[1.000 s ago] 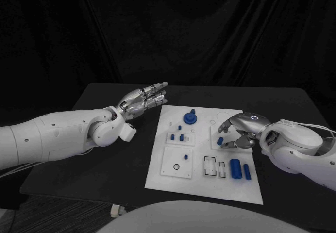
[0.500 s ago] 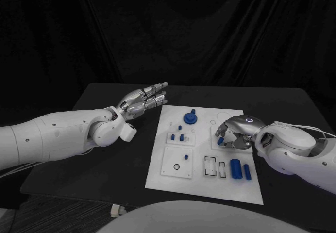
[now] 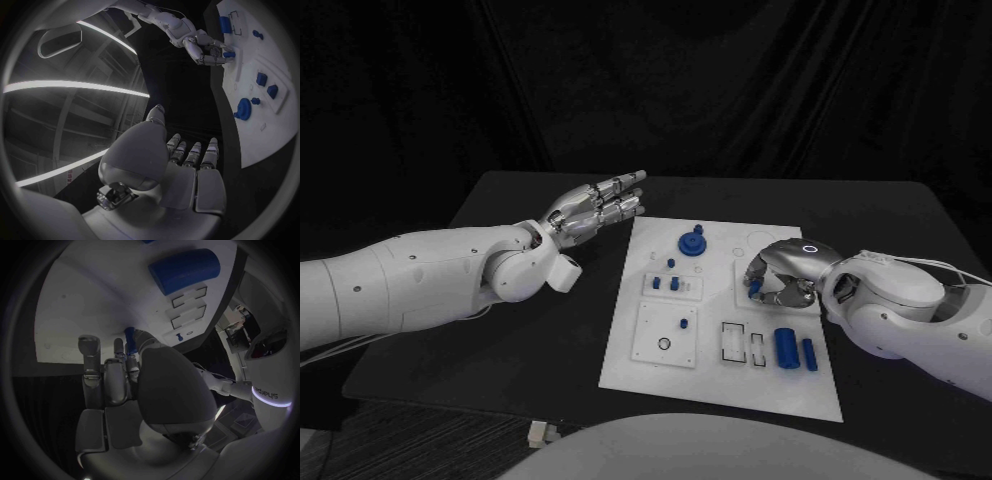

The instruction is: Assemble the parts on the task board

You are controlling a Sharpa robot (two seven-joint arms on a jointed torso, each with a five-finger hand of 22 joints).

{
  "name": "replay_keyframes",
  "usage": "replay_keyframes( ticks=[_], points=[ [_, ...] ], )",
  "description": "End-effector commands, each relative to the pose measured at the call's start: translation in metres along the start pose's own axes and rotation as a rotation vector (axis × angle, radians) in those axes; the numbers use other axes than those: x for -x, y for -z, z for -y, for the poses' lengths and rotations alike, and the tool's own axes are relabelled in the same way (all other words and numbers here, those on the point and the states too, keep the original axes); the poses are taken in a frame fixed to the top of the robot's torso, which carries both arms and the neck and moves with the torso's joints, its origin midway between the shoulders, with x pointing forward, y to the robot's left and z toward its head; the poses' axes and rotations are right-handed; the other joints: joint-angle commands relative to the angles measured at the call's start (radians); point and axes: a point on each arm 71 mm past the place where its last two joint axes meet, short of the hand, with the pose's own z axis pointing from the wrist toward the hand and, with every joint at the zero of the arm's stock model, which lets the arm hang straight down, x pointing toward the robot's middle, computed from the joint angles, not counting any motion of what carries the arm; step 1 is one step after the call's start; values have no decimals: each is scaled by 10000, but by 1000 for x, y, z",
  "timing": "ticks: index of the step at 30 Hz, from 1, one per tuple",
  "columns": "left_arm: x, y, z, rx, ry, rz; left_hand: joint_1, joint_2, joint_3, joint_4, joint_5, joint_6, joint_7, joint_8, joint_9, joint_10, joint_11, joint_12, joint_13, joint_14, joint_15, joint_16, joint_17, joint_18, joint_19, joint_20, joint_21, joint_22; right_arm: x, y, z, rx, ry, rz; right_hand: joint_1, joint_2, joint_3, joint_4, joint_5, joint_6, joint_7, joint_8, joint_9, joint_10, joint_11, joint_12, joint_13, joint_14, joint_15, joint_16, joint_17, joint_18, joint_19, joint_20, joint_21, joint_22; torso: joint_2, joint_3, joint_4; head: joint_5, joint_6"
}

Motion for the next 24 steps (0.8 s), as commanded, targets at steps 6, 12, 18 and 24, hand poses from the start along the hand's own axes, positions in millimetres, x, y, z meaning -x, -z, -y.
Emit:
replay_keyframes(
  ticks=[6, 12, 18, 24],
  points=[
    [-1, 0, 0, -86, 154, -85, 123, 1, -9, -54, 63, -7, 44, 41, 11, 1, 107, -30, 11, 10, 89, 50, 13, 174, 31, 56, 58, 18, -1, 1, -3, 268, -5, -1, 254, -21, 194, -146, 36, 725, 32, 455, 415, 635, -155, 150, -44, 39, -19, -25, -12, -77, 113, -38, 323, 899, 0, 0, 0, -9, -2],
    [-1, 0, -1, -70, 161, -92, 133, 3, -8, -66, 71, -4, 47, 41, 12, 2, 110, -30, 11, 16, 95, 53, 15, 173, 34, 58, 60, 21, 0, 3, -4, 315, -42, 138, 343, -9, 263, -276, 44, 1120, 75, 719, 716, 1034, -263, 246, -13, 45, -73, -101, -118, -90, 168, -88, 457, 915, 0, 2, -4, 3, -2],
    [-1, 0, -1, -44, 179, -109, 147, 7, -6, -84, 84, -4, 51, 41, 12, 4, 114, -29, 12, 19, 103, 56, 16, 172, 38, 62, 63, 23, 1, 5, -4, 326, -79, 260, 389, -7, 297, -328, 57, 1220, 78, 789, 820, 1146, -279, 248, -15, 53, -83, -110, -129, -96, 177, -100, 494, 921, -5, -2, -10, 24, -2],
    [-1, 0, -1, -13, 190, -118, 166, 11, -6, -111, 100, 6, 72, 43, 13, 8, 117, -28, 13, 25, 115, 59, 18, 169, 48, 68, 68, 32, 2, 8, -4, 303, -104, 334, 398, -11, 307, -342, 55, 1251, 82, 812, 855, 1182, -282, 246, -17, 48, -86, -129, -154, -96, 177, -104, 498, 921, 2, 1, -5, 58, -2]
  ],
)
